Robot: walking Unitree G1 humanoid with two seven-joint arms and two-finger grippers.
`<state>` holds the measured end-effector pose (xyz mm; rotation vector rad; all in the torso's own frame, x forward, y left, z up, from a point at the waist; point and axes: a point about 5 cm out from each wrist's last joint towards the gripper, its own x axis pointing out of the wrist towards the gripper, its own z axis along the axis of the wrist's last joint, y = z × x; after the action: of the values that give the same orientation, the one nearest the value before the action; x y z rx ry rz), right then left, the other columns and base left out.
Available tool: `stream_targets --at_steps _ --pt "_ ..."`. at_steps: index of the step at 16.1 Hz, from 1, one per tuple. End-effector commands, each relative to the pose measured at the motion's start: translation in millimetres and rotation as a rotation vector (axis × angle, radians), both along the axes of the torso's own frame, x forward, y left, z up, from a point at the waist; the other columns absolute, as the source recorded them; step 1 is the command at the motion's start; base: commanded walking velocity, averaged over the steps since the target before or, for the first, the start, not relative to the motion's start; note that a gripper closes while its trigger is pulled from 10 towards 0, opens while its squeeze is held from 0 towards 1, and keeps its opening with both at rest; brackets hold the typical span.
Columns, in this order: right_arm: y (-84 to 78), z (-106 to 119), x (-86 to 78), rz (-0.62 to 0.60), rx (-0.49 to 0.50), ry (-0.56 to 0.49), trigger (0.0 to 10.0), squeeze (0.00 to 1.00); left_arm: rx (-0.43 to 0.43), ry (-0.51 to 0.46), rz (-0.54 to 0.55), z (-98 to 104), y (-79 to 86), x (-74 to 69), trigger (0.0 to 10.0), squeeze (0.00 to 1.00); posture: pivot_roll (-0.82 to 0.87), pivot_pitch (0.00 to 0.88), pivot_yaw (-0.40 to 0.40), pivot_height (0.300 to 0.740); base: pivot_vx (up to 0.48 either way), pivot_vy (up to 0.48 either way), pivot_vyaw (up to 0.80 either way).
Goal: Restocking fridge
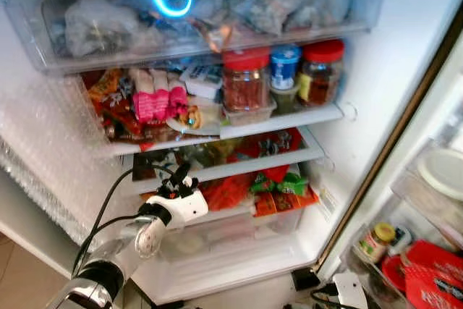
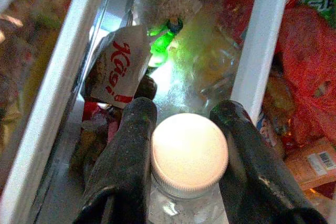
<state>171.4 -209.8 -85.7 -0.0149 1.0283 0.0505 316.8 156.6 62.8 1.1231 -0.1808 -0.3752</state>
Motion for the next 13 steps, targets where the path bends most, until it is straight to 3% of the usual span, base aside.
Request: stream_targets --at_steps 1,5,9,13 --pt "1.7 -1 -0.8 0.006 0.003 0.013 10.0 0.00 0.010 0.004 0.017 0 4.8 2.1 10.0 0.00 -0.08 0.000 0.023 0.637 0.398 0.000 0.00" --pt "1.7 0 0.9 0.002 0.003 0.008 10.0 0.00 0.007 0.004 0.027 1 8.3 4.4 10.0 0.00 -0.08 0.000 0.021 0.637 0.413 0.000 0.00" --pt "2.2 0 1.1 0.006 0.005 0.010 10.0 0.00 0.096 0.159 0.107 -27 21.4 -5.6 10.0 0.00 -0.08 0.000 0.022 0.637 0.000 0.000 0.00" --pt "1.9 0 1.0 0.007 0.004 0.010 10.0 0.00 0.103 0.155 0.130 -31 25.7 -7.7 10.0 0.00 -0.08 0.000 0.020 0.637 0.000 0.000 0.00"
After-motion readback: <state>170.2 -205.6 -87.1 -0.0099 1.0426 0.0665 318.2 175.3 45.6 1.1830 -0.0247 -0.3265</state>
